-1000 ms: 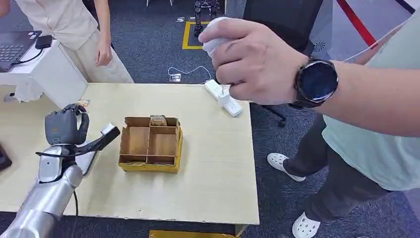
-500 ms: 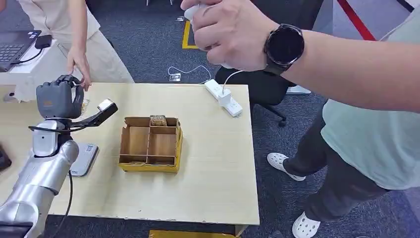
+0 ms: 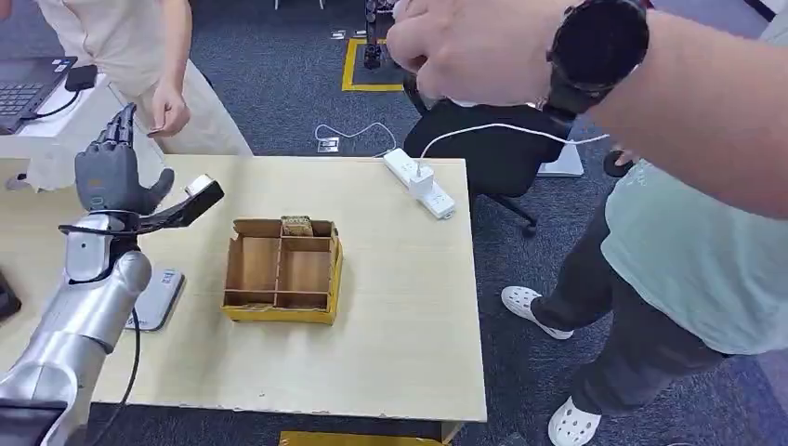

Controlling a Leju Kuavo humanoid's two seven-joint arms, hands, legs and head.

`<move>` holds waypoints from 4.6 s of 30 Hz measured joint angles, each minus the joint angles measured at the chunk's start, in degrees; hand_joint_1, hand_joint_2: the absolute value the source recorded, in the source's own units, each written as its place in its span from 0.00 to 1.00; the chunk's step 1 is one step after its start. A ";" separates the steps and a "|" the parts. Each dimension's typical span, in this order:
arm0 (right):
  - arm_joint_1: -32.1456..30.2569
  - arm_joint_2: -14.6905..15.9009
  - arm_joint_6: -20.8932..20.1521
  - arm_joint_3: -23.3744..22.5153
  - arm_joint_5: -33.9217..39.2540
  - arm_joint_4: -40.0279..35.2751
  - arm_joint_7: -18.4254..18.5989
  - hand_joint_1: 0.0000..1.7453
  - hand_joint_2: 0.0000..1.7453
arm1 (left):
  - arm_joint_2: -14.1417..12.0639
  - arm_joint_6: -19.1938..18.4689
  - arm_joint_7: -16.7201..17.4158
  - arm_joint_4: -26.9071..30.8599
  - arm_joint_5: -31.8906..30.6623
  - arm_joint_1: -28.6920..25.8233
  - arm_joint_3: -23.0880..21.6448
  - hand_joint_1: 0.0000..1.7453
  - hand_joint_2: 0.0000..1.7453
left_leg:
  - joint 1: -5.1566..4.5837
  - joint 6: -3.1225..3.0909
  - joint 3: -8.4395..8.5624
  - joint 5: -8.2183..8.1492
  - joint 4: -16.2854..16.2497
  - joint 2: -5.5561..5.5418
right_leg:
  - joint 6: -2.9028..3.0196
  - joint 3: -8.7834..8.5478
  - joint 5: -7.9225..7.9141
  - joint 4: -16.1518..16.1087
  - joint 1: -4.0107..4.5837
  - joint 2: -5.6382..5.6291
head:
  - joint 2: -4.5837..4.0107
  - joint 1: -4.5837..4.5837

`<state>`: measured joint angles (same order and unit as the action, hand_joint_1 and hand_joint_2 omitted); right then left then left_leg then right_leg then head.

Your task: Pass the card to the sensor for recognition and then transmit it.

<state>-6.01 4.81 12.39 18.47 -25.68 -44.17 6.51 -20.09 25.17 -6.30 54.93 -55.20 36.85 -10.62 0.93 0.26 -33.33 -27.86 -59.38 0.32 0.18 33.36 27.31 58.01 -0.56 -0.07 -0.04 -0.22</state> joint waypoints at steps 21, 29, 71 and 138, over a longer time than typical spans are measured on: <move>0.66 0.48 -0.46 -0.85 0.00 4.18 -2.93 0.00 0.00 | -23.19 -39.18 -12.85 28.47 22.49 -8.34 -15.02 0.00 1.00 | 0.01 0.03 -0.20 -0.04 0.01 0.03 | -0.02 0.16 0.05 0.01 0.01 -0.07 | 0.00 -0.02; 1.06 0.46 -0.57 -1.68 -0.57 5.07 -3.34 0.00 0.00 | -28.26 -38.70 -12.63 38.62 19.33 -11.22 -20.24 0.00 1.00 | 0.01 0.03 -0.19 -0.03 -0.03 0.03 | -0.04 0.14 0.02 0.01 0.00 -0.07 | 0.00 0.00; -0.89 -1.14 -3.52 -7.28 -5.38 -0.29 0.46 0.00 0.00 | -17.29 -23.77 2.89 38.23 -0.51 -19.50 -28.13 0.00 1.00 | 0.00 0.02 -0.19 -0.04 -0.03 0.03 | -0.04 0.14 0.03 -0.01 -0.01 -0.06 | 0.00 -0.02; -0.98 -2.19 -5.49 -12.09 -8.63 0.26 -1.73 0.00 0.00 | -30.32 -42.06 -8.41 40.48 17.57 -9.65 -31.15 0.00 1.00 | 0.02 0.02 -0.19 -0.04 -0.03 0.03 | -0.04 0.13 0.03 0.00 0.00 -0.07 | 0.00 -0.02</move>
<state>-6.99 2.62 6.91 6.38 -34.32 -43.91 4.79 -50.40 -16.89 -14.71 95.41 -37.64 27.20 -41.77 0.95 0.29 -33.52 -27.90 -59.42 0.36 0.14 33.50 27.34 58.01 -0.56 -0.14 -0.04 -0.24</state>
